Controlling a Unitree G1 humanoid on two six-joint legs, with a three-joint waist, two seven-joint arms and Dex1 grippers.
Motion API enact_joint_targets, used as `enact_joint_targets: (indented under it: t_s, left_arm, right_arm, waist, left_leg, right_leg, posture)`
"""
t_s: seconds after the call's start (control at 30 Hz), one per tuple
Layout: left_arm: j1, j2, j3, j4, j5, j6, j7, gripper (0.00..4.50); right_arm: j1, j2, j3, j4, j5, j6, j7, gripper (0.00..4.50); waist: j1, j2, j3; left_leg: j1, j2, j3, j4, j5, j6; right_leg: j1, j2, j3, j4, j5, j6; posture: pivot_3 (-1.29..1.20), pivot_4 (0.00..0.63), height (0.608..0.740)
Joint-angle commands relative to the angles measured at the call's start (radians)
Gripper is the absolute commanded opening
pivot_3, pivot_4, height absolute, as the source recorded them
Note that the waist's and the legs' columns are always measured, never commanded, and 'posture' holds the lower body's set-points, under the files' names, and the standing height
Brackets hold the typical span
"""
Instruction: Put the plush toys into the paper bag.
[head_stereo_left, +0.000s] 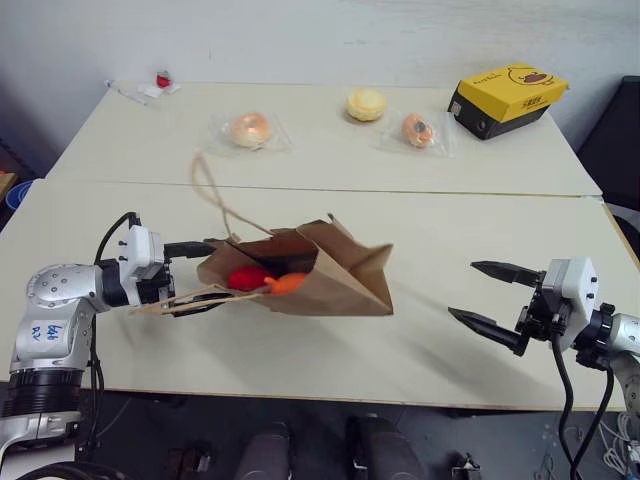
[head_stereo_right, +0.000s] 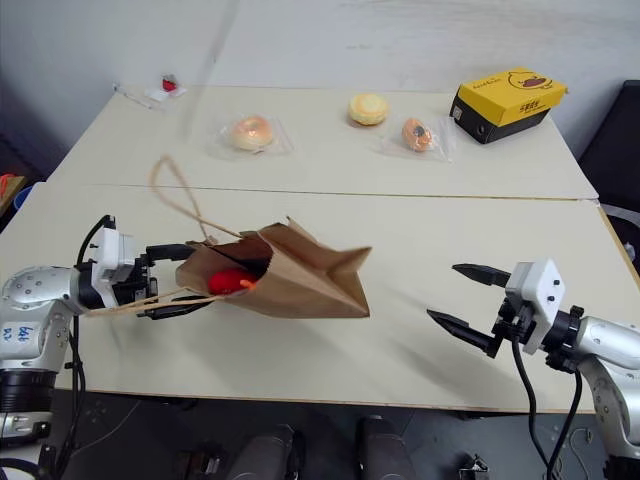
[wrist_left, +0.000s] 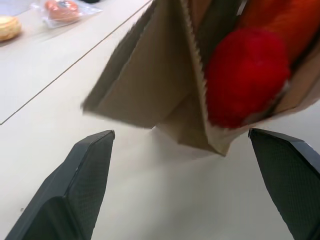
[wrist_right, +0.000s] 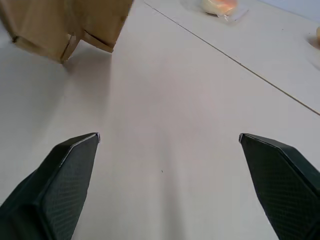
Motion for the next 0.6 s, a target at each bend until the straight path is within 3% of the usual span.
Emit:
enact_joint_targets:
  t_s: [0.03, 0.33, 0.6]
  left_arm:
    - [-0.014, -0.035, 0.001, -0.089, -0.042, 0.033, 0.052, 4.5]
    - [-0.074, -0.077, -0.035, -0.073, -0.034, 0.046, 0.071, 4.5]
    - [0.013, 0.056, 0.021, -0.021, 0.006, -0.019, 0.018, 4.5]
  right_arm:
    - [-0.028, 0.012, 0.018, 0.025, -0.013, -0.046, 0.008, 4.47]
    - [-0.016, 0.033, 0.023, 0.027, -0.027, -0.061, -0.027, 4.47]
    - [0.023, 0.01, -0.045, -0.028, -0.01, -0.066, -0.043, 4.47]
  waist:
    - [0.001, 0.0, 0.0]
    - [-0.002, 0.0, 0.0]
    - [-0.022, 0.0, 0.0]
  left_leg:
    - [0.0, 0.0, 0.0, 0.0, 0.0, 0.0]
    - [0.0, 0.0, 0.0, 0.0, 0.0, 0.0]
    - [0.001, 0.0, 0.001, -0.001, 0.0, 0.0]
  right_leg:
    - [0.0, 0.0, 0.0, 0.0, 0.0, 0.0]
    - [0.0, 0.001, 0.0, 0.002, 0.0, 0.0]
    - [0.0, 0.001, 0.001, 0.002, 0.0, 0.0]
  posture:
    - [0.0, 0.15, 0.74]
    - [0.0, 0.15, 0.74]
    - [0.0, 0.15, 0.74]
